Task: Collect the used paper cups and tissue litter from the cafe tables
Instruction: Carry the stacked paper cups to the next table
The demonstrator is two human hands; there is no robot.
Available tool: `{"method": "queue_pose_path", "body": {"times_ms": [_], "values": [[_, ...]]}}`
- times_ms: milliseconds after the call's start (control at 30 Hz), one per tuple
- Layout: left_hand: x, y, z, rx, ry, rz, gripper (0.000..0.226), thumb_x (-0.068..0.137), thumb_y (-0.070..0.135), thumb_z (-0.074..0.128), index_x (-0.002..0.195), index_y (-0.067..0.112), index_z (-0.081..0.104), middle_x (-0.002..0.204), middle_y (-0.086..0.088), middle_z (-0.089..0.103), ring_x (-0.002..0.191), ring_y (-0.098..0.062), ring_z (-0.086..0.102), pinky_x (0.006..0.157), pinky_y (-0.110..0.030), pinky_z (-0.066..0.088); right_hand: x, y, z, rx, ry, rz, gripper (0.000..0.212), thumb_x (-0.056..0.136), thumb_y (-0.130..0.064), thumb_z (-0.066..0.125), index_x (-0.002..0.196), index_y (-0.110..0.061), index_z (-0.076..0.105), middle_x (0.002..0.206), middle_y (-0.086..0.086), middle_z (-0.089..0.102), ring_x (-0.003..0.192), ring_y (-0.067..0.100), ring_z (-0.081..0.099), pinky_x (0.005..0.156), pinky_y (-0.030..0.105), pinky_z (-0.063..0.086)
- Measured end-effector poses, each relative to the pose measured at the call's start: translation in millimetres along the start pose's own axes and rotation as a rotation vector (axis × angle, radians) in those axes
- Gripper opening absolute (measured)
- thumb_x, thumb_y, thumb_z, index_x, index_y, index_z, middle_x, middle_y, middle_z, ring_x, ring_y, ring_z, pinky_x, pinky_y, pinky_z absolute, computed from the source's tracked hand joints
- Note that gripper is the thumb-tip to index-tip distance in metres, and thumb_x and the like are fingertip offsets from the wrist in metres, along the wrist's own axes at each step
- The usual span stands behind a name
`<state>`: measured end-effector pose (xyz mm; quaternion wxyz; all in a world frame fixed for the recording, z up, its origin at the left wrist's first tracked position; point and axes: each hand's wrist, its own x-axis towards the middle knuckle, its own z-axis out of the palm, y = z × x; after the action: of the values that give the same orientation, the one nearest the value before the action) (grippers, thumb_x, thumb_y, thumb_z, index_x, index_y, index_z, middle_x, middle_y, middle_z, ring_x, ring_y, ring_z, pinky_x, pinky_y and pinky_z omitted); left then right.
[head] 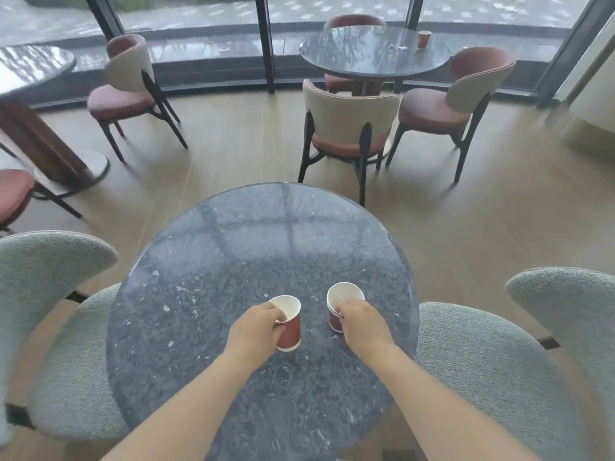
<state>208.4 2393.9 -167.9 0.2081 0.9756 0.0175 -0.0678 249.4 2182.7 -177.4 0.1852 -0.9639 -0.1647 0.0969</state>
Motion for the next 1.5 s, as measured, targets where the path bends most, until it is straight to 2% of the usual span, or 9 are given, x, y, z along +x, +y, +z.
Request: {"method": "queue_pose_path", "body": {"times_ms": [200, 433, 733, 867, 967, 1267, 1367, 1433, 1500], "values": [[-18, -6, -24, -0.015, 0.026, -0.03, 0.01, 0.089, 0.025, 0.057, 0.096, 0.026, 0.063, 0.1, 0.01, 0.061, 0.095, -0.015, 0.056, 0.076, -0.034, 0.049, -5, -29, -13, 0.095, 0.079, -0.153, 0.02, 0.087, -0.001, 0.047, 0.101, -0.008, 0.061, 0.099, 0.005, 0.061, 0.095, 0.025, 0.052, 0.077, 0.034, 0.045], [-50, -22, -60, -0.155, 0.149, 0.025, 0.014, 0.084, 0.019, 0.065, 0.098, 0.022, 0.067, 0.093, 0.008, 0.065, 0.086, -0.013, 0.06, 0.077, -0.034, 0.05, -31, -74, -38, 0.204, 0.223, -0.353, 0.014, 0.082, -0.001, 0.062, 0.093, -0.006, 0.067, 0.088, 0.008, 0.066, 0.083, 0.028, 0.059, 0.072, 0.035, 0.047], [-117, -36, -111, -0.185, 0.254, 0.195, 0.019, 0.085, 0.011, 0.063, 0.1, 0.02, 0.071, 0.103, 0.008, 0.067, 0.094, -0.016, 0.06, 0.082, -0.033, 0.049, -81, -152, -44, 0.191, 0.397, -0.384, 0.017, 0.079, 0.002, 0.065, 0.092, -0.008, 0.069, 0.086, 0.006, 0.068, 0.08, 0.028, 0.06, 0.07, 0.023, 0.039], [-173, -56, -134, -0.201, 0.295, 0.206, 0.018, 0.085, 0.012, 0.064, 0.1, 0.02, 0.071, 0.098, 0.013, 0.066, 0.088, -0.012, 0.062, 0.079, -0.032, 0.05, -118, -199, -42, 0.205, 0.42, -0.431, 0.017, 0.078, 0.003, 0.066, 0.091, -0.008, 0.07, 0.089, 0.004, 0.068, 0.082, 0.027, 0.061, 0.071, 0.023, 0.042], [-220, -76, -152, -0.188, 0.345, 0.184, 0.017, 0.085, 0.017, 0.065, 0.099, 0.025, 0.07, 0.092, 0.022, 0.06, 0.084, -0.009, 0.061, 0.071, -0.025, 0.045, -143, -239, -42, 0.211, 0.455, -0.498, 0.019, 0.075, 0.004, 0.068, 0.089, -0.009, 0.071, 0.088, 0.004, 0.069, 0.079, 0.027, 0.063, 0.069, 0.024, 0.045], [-357, -161, -216, -0.085, 0.541, 0.091, 0.017, 0.085, 0.011, 0.064, 0.098, 0.017, 0.072, 0.096, 0.008, 0.069, 0.09, -0.014, 0.062, 0.076, -0.032, 0.051, -190, -380, -13, 0.258, 0.414, -0.767, 0.023, 0.073, 0.011, 0.066, 0.089, -0.004, 0.071, 0.087, 0.01, 0.068, 0.076, 0.032, 0.063, 0.067, 0.033, 0.051], [-398, -193, -229, -0.046, 0.603, 0.021, 0.017, 0.084, 0.009, 0.065, 0.097, 0.017, 0.072, 0.092, 0.007, 0.069, 0.087, -0.014, 0.062, 0.073, -0.023, 0.048, -199, -427, 0, 0.28, 0.377, -0.866, 0.025, 0.071, 0.01, 0.067, 0.091, -0.004, 0.071, 0.087, 0.009, 0.067, 0.077, 0.031, 0.061, 0.064, 0.036, 0.053], [-423, -212, -235, -0.063, 0.651, -0.057, 0.016, 0.084, 0.012, 0.066, 0.095, 0.02, 0.073, 0.089, 0.011, 0.068, 0.083, -0.007, 0.059, 0.067, -0.01, 0.041, -204, -456, 11, 0.303, 0.357, -0.926, 0.026, 0.071, 0.01, 0.067, 0.091, -0.005, 0.071, 0.086, 0.009, 0.066, 0.077, 0.03, 0.06, 0.065, 0.034, 0.052], [-441, -227, -237, -0.066, 0.685, -0.112, 0.015, 0.083, 0.014, 0.067, 0.093, 0.024, 0.073, 0.085, 0.014, 0.067, 0.078, -0.002, 0.056, 0.063, -0.009, 0.037, -206, -479, 22, 0.319, 0.33, -0.959, 0.027, 0.07, 0.01, 0.067, 0.091, -0.007, 0.07, 0.086, 0.008, 0.064, 0.076, 0.03, 0.06, 0.067, 0.033, 0.05]]}}
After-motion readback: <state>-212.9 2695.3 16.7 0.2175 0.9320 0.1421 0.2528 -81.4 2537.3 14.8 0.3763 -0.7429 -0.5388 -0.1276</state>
